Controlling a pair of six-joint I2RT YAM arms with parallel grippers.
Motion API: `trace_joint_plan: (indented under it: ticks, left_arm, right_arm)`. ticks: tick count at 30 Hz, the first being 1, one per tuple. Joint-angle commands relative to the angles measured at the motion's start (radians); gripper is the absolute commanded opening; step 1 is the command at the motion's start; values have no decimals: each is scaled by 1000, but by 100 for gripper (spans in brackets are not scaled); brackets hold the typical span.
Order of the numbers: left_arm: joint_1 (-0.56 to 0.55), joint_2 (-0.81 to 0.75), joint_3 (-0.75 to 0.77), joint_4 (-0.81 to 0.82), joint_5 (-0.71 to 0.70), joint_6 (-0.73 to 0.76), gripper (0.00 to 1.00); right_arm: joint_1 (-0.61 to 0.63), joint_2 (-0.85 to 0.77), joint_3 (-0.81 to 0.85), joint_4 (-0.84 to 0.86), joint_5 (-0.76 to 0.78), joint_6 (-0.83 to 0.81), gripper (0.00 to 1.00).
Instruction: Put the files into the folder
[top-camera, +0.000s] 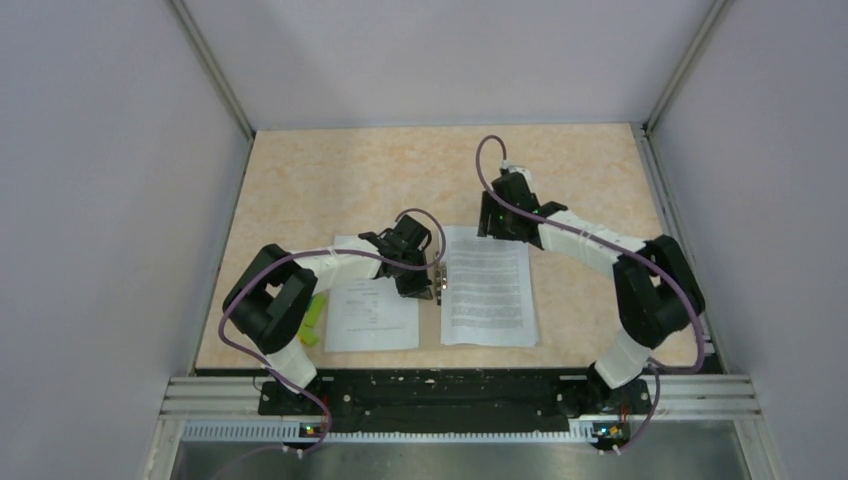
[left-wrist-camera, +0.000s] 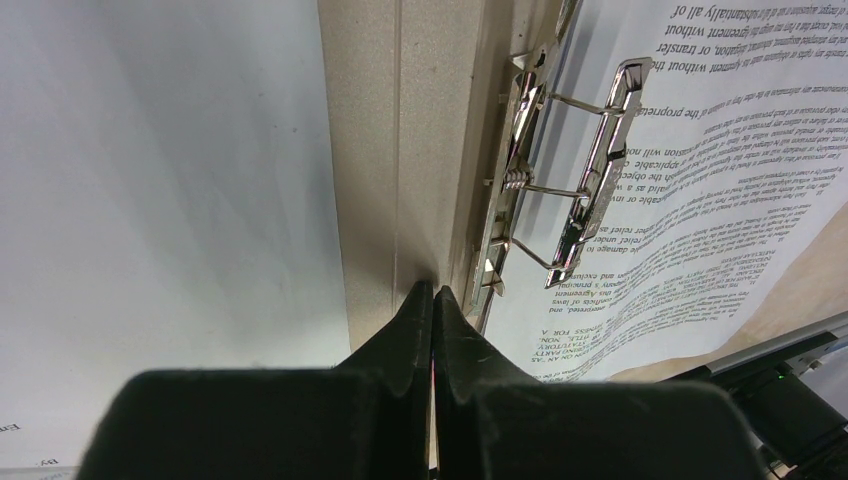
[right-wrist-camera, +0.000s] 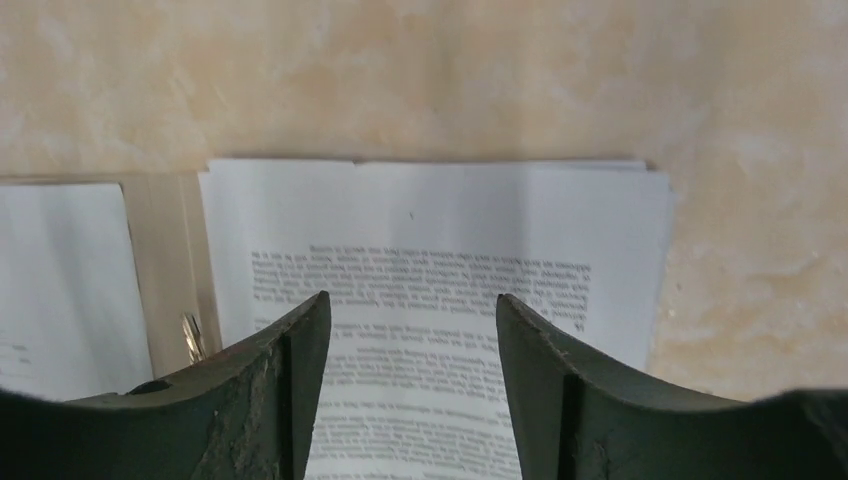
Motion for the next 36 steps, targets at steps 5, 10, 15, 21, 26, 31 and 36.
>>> trace_joint_plan:
  ticks: [5,10,15,21,26,31,36]
  left_arm:
    - [7,17,-4,-2,-32,-9,0]
    - [7,22,-2,-1,-31,-9,0]
    - [7,25,-5,1,-25,-7,0]
    - [6,30,-3,2,-23,-7,0]
    - [7,30,-1,0,-25,-8,0]
    - [6,32,-2,2,-25,-11,0]
    - [7,33,-2,4,-23,-12,0]
  right_arm:
    - [-4,294,270,86,-5,-61,41]
    - [-1,399,358,97,-14,-75,36]
    - [3,437,381,114,-3,-88,36]
    - [9,478,406,111,-10,-94,35]
    - [33,487,403,100,-20,-95,34]
    - [54,464,377,97,-17,-88,35]
    - [65,436,354,92,-6,-87,34]
